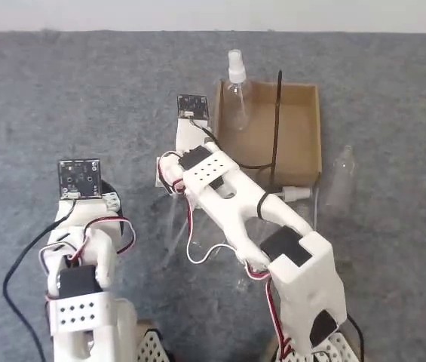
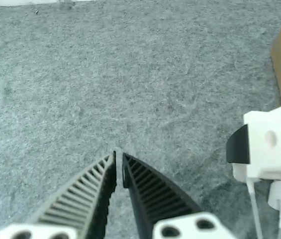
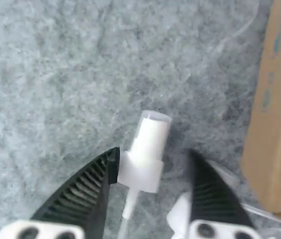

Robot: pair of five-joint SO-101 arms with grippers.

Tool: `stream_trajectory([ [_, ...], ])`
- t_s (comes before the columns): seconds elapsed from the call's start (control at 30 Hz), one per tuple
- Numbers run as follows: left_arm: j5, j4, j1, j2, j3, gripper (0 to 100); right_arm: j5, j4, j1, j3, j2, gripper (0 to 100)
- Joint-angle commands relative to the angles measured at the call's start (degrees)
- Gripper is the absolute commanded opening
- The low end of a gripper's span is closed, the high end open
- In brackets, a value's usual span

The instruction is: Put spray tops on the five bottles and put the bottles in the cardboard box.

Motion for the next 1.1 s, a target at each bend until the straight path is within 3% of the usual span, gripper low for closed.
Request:
stream_trajectory([
  [0.0,-0.35,-1.41,-0.44,0.26,-0.4,1,-0.44,-0.31,-0.48,-3.78,-1.71,24.6],
  [0.13,-0.35,-1.41,-0.44,0.26,-0.4,1,-0.44,6.2,-0.31,-8.26,-1.71,25.3],
  [0.33,-0.35,-1.41,-0.09,0.26,-0.31,1,0.53,23.87,-0.13,-24.0,-1.71,25.3],
  [0.73,-0.44,-1.49,0.09,0.26,0.13,1,26.37,54.29,-0.13,-56.62,-1.71,25.4],
  [0.83,-0.44,-1.49,0.09,0.26,0.13,1,33.14,55.16,-0.04,-59.16,-2.42,25.3],
  [1.07,-0.44,-1.49,0.09,0.26,0.13,1,37.63,55.16,3.03,-50.11,-14.9,25.2],
])
